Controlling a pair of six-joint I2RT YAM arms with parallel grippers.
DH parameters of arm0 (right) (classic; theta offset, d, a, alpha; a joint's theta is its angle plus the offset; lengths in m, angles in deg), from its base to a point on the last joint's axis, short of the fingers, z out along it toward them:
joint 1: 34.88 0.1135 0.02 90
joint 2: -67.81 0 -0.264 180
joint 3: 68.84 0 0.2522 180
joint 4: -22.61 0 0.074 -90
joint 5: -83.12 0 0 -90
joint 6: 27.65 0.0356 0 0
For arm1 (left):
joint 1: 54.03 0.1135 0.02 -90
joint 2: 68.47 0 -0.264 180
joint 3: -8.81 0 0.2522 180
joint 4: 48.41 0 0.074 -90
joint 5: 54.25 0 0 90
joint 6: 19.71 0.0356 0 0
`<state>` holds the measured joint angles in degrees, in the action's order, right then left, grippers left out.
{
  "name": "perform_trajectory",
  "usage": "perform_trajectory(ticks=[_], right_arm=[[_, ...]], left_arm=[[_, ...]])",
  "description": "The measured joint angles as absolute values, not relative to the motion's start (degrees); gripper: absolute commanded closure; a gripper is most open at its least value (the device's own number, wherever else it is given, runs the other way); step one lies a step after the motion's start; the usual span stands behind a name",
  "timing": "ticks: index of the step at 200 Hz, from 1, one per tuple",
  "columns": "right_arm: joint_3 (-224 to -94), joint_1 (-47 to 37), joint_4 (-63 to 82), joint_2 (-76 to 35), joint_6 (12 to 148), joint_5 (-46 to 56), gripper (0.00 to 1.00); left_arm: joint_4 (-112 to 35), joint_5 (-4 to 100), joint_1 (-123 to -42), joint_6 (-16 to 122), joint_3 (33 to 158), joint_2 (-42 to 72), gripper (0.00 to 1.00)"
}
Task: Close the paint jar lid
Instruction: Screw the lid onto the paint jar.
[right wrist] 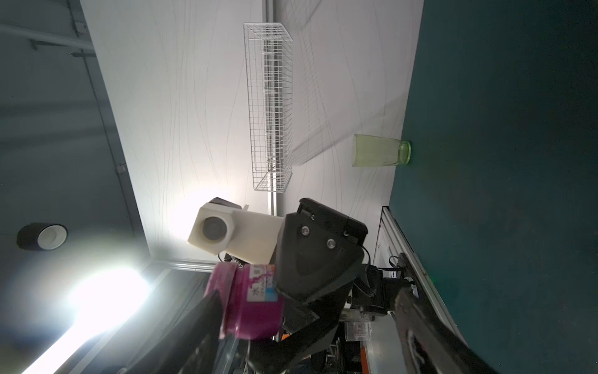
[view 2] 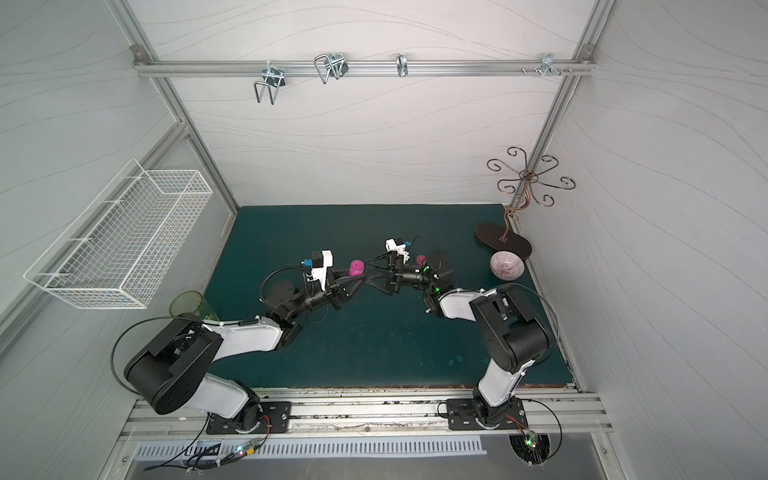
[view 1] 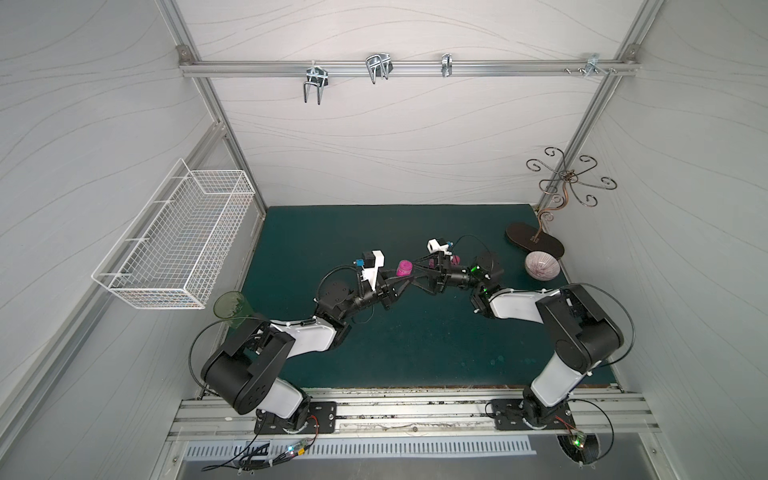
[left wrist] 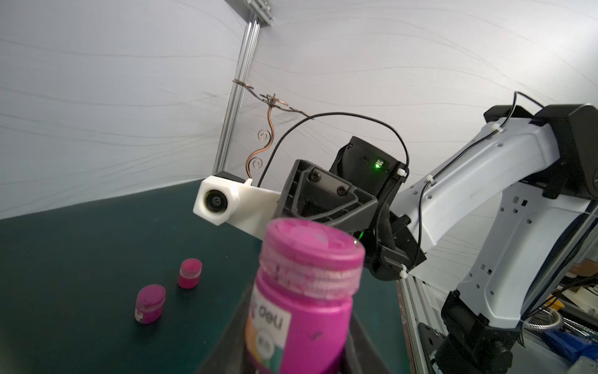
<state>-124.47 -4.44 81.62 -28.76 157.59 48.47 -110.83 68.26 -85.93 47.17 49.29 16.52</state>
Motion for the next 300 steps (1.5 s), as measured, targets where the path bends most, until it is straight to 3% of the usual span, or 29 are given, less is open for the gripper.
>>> perform_trajectory(ticks=[90,171,219,231,300], right_arm=[[-125.76,-1.18,85.36,-25.48,160.28,47.57,0.18],[-126.70,-0.79,84.77,-26.69,161.07,47.14,0.49],[-127.99,-0.77,84.92,-27.91,161.57,47.14,0.61],[-128.16,-0.77,85.18,-28.00,161.81,47.14,0.59],[-128.34,-3.02,84.92,-27.56,163.01,49.41,0.27]], left_arm=[[-111.33,67.65,-86.04,47.11,49.69,17.86,0.99],[-113.43,67.54,-86.06,47.04,50.10,17.90,0.99],[-114.04,66.97,-86.06,46.36,50.10,17.94,0.99],[-114.30,66.84,-86.06,46.17,50.10,17.94,0.99],[-113.06,67.32,-85.49,46.17,49.49,18.01,0.99]])
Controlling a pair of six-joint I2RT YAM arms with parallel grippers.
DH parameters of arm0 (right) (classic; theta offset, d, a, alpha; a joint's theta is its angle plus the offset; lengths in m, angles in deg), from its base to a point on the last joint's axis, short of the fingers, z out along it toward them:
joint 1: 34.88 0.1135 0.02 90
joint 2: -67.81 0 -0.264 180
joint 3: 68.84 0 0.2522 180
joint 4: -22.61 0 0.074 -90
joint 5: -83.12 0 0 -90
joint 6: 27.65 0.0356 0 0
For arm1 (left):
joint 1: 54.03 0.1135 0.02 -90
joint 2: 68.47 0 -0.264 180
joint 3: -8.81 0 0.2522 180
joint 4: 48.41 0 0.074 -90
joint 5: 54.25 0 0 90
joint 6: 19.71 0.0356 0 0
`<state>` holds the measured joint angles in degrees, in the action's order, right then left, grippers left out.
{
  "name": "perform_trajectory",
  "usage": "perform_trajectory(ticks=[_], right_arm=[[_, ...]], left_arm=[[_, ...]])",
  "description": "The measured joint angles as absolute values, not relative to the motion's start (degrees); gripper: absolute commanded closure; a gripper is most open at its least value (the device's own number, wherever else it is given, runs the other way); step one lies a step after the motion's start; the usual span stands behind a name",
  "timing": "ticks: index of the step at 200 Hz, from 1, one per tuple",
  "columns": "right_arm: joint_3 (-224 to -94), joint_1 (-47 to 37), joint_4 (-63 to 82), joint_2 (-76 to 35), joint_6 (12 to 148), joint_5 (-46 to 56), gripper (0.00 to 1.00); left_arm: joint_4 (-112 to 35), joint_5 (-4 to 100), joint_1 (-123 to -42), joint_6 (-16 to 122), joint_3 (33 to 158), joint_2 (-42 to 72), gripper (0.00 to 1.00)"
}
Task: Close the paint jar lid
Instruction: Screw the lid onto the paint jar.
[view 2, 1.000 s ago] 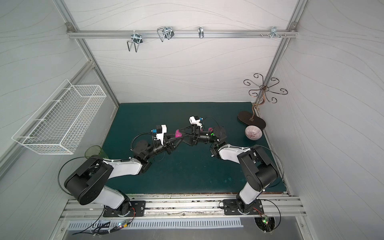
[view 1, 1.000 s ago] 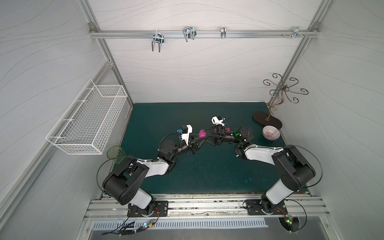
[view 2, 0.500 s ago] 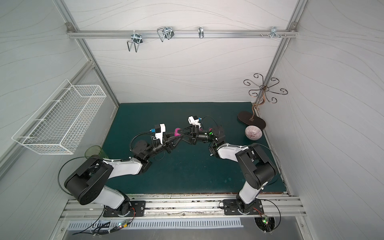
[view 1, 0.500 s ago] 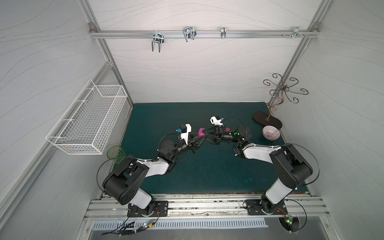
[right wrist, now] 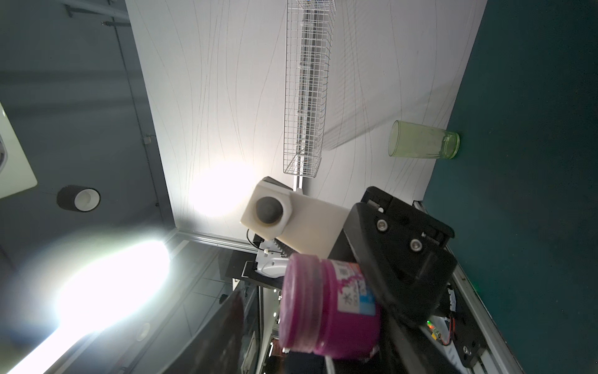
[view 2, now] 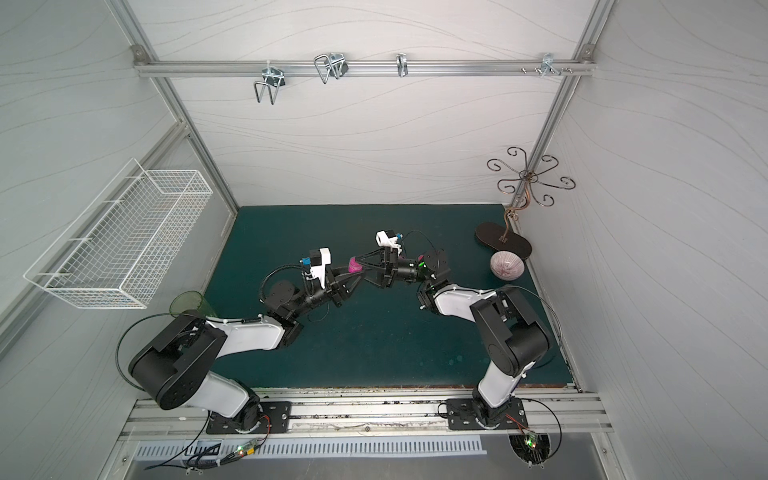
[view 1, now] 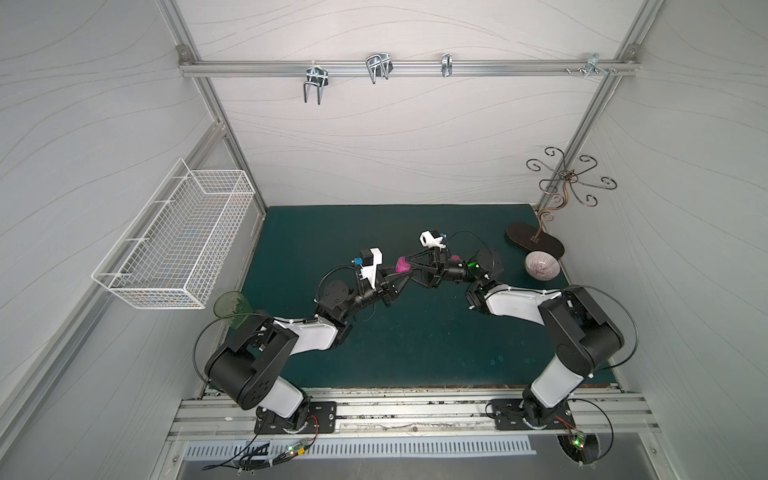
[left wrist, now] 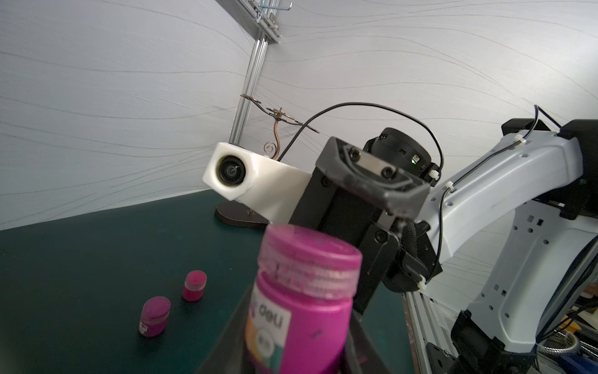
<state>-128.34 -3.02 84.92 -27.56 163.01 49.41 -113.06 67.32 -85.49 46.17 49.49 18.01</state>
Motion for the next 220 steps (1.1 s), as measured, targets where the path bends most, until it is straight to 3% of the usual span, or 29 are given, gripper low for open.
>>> perform_trajectory(ticks=[20,40,54,74,104,164,220], right_arm=[[-126.26,-8.02,80.70,-24.04,160.26,52.51,0.27],[-126.83,-14.01,67.41,-19.15,150.40,55.88,0.23],[-131.81,-17.01,47.85,-16.24,135.47,56.32,0.21],[-148.73,-17.88,13.84,-16.65,107.76,51.88,0.21],[-164.64,-15.96,-13.33,-19.58,77.09,46.68,0.24],[-172.75,-4.68,-39.82,-27.95,38.76,41.06,0.24],[-180.29,0.39,-51.42,-32.74,21.60,37.65,0.25]], left_arm=[[-112.49,69.36,-83.72,45.75,49.14,18.42,0.99],[-111.59,71.48,-80.97,45.18,49.12,19.23,0.99],[-110.56,72.99,-79.68,45.27,49.16,19.54,0.99],[-106.81,75.94,-79.15,46.98,50.12,19.56,0.99],[-100.53,79.43,-79.15,51.13,51.76,19.45,0.99],[-92.40,82.95,-79.15,56.70,52.05,18.77,0.99],[-91.37,84.66,-79.15,57.69,52.05,18.38,0.99]])
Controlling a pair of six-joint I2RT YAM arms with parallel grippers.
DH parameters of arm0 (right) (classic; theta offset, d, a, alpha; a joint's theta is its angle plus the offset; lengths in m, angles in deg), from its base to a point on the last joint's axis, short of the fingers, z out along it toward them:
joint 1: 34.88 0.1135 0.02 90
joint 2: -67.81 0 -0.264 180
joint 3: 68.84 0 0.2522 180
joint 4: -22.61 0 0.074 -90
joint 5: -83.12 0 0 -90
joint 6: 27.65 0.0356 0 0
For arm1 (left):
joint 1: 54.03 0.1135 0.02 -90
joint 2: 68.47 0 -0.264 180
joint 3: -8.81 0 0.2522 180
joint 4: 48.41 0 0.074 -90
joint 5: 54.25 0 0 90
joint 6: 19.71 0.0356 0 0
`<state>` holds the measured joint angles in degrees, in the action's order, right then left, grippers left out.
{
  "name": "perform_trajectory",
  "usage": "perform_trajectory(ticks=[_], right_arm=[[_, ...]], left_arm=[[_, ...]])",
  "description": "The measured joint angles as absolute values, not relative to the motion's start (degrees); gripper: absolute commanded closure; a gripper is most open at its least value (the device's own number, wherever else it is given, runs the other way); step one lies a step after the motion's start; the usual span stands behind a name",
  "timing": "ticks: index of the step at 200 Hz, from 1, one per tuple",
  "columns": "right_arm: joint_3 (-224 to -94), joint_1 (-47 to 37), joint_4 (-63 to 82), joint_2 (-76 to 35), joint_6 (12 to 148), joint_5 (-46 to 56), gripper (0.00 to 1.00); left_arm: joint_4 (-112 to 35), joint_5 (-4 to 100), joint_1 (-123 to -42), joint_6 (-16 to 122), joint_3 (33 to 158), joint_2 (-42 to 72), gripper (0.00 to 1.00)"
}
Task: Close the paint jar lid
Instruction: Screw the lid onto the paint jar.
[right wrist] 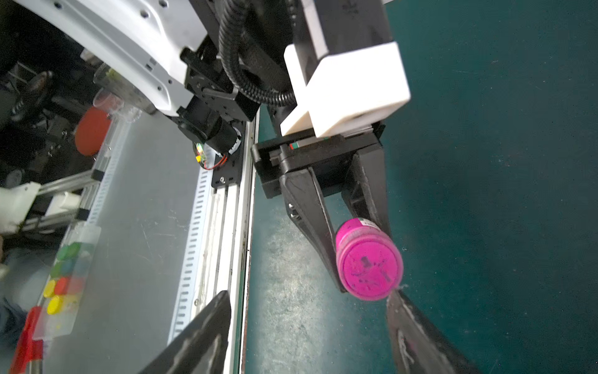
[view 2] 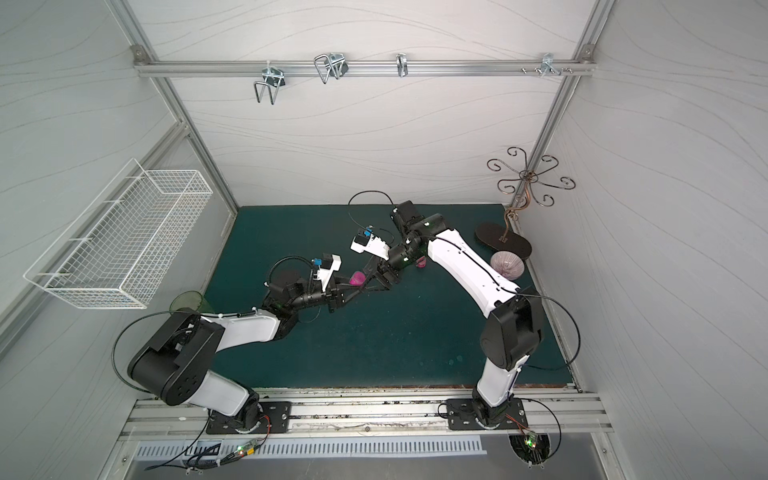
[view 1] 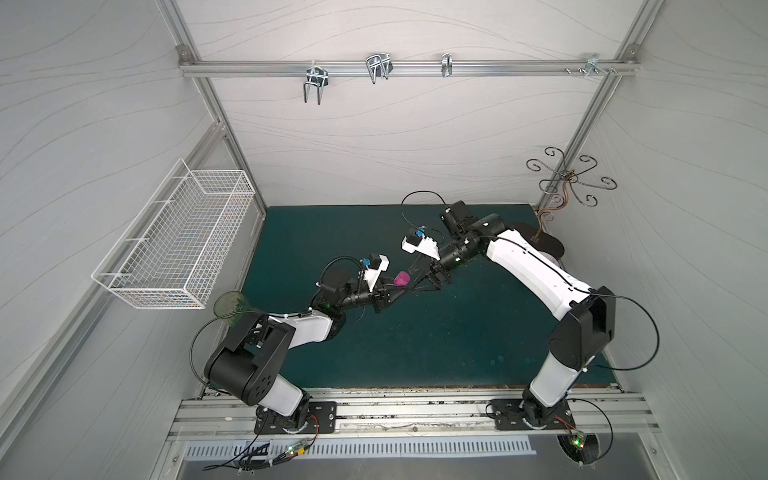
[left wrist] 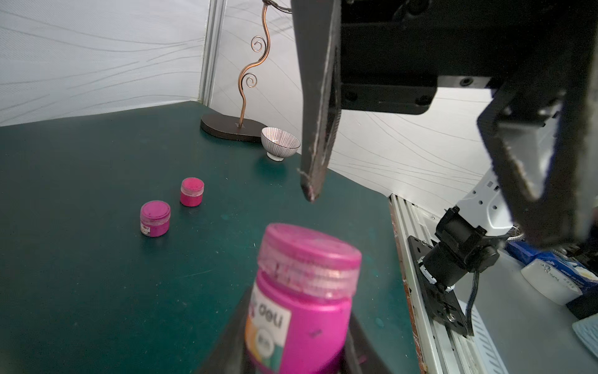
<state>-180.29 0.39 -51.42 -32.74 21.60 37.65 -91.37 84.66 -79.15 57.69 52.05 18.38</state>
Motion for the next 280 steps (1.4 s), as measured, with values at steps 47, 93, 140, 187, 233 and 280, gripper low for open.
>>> perform_trajectory(ticks=[47,93,140,187,233,280], right_arm=[[-181.69,1.83,-53.13,-35.80,16.90,34.83,0.27],[-182.70,2.44,-52.78,-36.06,16.24,34.33,0.33],[-185.93,2.93,-53.33,-38.58,16.09,33.98,0.54],[-186.72,3.10,-54.07,-39.41,16.68,33.26,0.73],[-188.03,3.97,-54.00,-39.93,25.38,29.91,0.67],[-191.33,4.11,-53.63,-44.17,50.01,25.80,0.63]], left_arm=[[-90.98,85.51,-79.26,57.71,52.05,18.03,0.99],[-90.96,85.75,-79.72,57.73,52.05,17.83,0.99],[-90.35,85.73,-80.36,58.14,52.05,17.79,0.99],[-89.47,85.77,-80.40,58.30,52.13,17.75,0.99],[-89.32,82.06,-81.21,59.17,52.07,17.68,1.00],[-88.79,65.84,-85.03,63.70,50.32,17.62,1.00]])
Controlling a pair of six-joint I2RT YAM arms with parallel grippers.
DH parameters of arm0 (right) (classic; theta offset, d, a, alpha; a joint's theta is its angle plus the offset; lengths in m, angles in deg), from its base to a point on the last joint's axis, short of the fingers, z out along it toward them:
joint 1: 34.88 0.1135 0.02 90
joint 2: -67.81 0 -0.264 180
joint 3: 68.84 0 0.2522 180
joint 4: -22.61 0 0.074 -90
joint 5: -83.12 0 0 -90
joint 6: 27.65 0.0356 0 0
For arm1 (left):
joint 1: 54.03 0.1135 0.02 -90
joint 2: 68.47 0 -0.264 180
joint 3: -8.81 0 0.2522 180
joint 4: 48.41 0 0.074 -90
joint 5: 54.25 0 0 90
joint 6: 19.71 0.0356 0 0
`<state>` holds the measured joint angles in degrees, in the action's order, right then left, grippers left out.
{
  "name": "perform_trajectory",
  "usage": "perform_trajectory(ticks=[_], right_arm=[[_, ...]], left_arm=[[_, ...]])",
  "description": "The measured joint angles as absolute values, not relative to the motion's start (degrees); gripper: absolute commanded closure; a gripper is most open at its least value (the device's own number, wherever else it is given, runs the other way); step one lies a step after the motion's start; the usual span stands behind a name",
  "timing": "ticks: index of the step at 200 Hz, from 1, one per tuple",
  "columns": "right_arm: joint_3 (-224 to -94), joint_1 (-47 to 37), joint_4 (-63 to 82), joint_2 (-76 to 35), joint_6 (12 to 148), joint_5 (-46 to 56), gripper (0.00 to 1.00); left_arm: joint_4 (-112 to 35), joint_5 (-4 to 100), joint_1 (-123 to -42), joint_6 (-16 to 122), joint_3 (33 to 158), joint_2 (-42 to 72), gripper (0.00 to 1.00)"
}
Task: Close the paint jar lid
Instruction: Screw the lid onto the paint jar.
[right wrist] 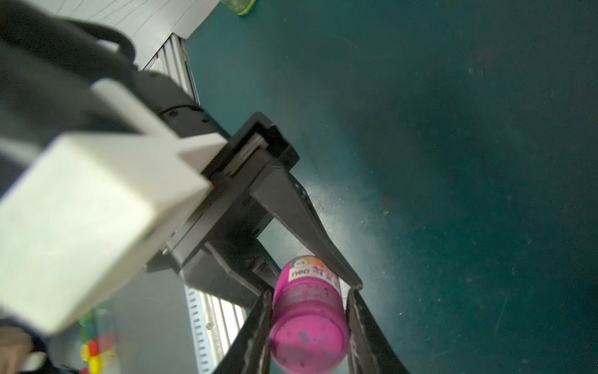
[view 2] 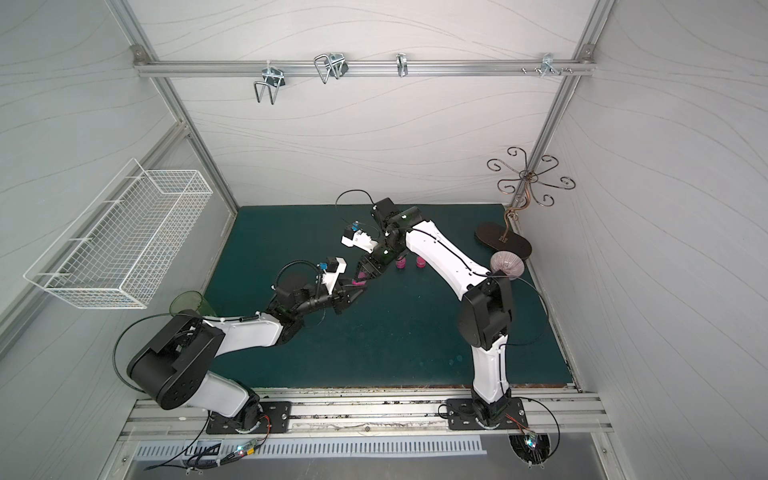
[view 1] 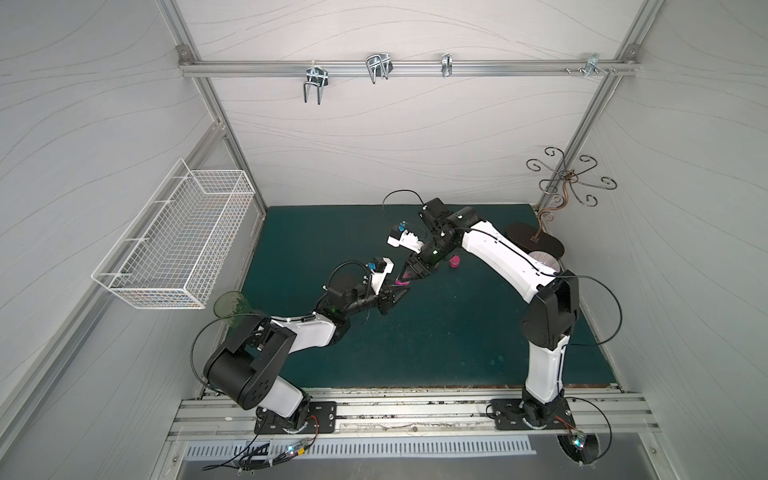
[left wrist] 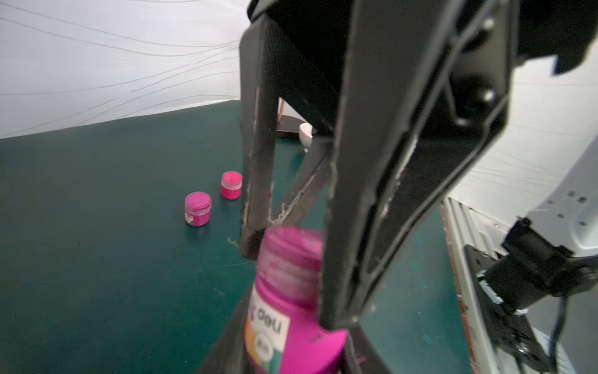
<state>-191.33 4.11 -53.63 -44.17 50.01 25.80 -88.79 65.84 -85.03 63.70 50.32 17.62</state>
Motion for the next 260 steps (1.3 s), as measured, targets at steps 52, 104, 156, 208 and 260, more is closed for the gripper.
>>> perform_trajectory(ticks=[52,104,156,208,260], right_arm=[[-192.23,5.29,-52.28,-44.74,66.25,25.96,0.32],[-192.01,3.93,-54.99,-38.62,57.14,24.84,0.15],[-187.66,-1.91,-56.95,-33.37,38.91,28.36,0.15],[-178.28,0.50,-55.90,-28.72,20.33,32.38,0.18],[-180.56,2.51,-56.17,-29.72,14.63,30.81,0.25]], left_arm=[[-89.89,57.18,-87.85,67.06,49.60,16.22,1.00],[-91.88,63.17,-86.39,65.42,49.10,14.93,1.00],[-91.90,75.04,-85.21,60.77,49.16,14.93,1.00],[-91.37,83.43,-84.77,57.69,51.04,15.01,1.00],[-90.87,85.16,-84.77,56.99,51.15,16.13,1.00]])
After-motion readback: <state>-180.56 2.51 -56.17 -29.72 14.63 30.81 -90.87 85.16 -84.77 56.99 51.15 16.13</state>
